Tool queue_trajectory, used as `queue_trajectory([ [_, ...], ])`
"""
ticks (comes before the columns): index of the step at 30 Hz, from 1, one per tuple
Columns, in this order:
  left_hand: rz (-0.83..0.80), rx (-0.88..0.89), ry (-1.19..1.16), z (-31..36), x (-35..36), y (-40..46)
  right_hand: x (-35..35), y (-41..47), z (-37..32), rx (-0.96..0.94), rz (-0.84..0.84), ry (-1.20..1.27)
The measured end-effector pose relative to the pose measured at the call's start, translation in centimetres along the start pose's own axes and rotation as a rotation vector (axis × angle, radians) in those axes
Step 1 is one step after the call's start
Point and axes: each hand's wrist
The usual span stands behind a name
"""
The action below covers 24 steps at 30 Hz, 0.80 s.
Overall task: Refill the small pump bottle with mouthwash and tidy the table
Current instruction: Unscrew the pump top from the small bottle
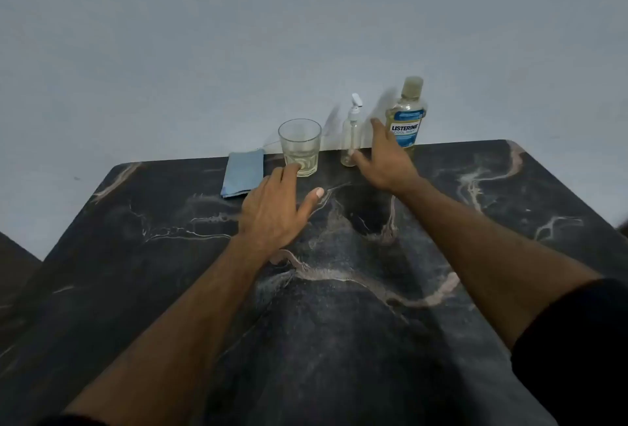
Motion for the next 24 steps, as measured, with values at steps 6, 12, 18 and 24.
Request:
queue_trajectory([
  [6, -0.013, 0.021, -0.023, -0.5, 1.7, 1.0, 2.0, 3.7, -0.4, 0.036, -0.004, 0.05],
  [12, -0.001, 0.021, -0.069, -0.3, 2.0, 0.2, 3.5, 5.1, -0.6, 0.05, 0.039, 0.118],
  [18, 0.034, -0.092, -0.301, -0.2, 0.6, -2.5, 1.9, 2.0, -1.2, 0.057, 0.12, 0.307],
  [24, 0.109, -0.247, -0.684, 2.4, -0.5, -8.7, -1.9, -8.9, -2.9, -0.02, 0.063, 0.591],
])
Point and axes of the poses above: each hand's wrist, its own y-axis towards the middle knuckle, its own x-axis out of the palm, z = x × y, and after that the axes turned 8 degrees about z, right-handed
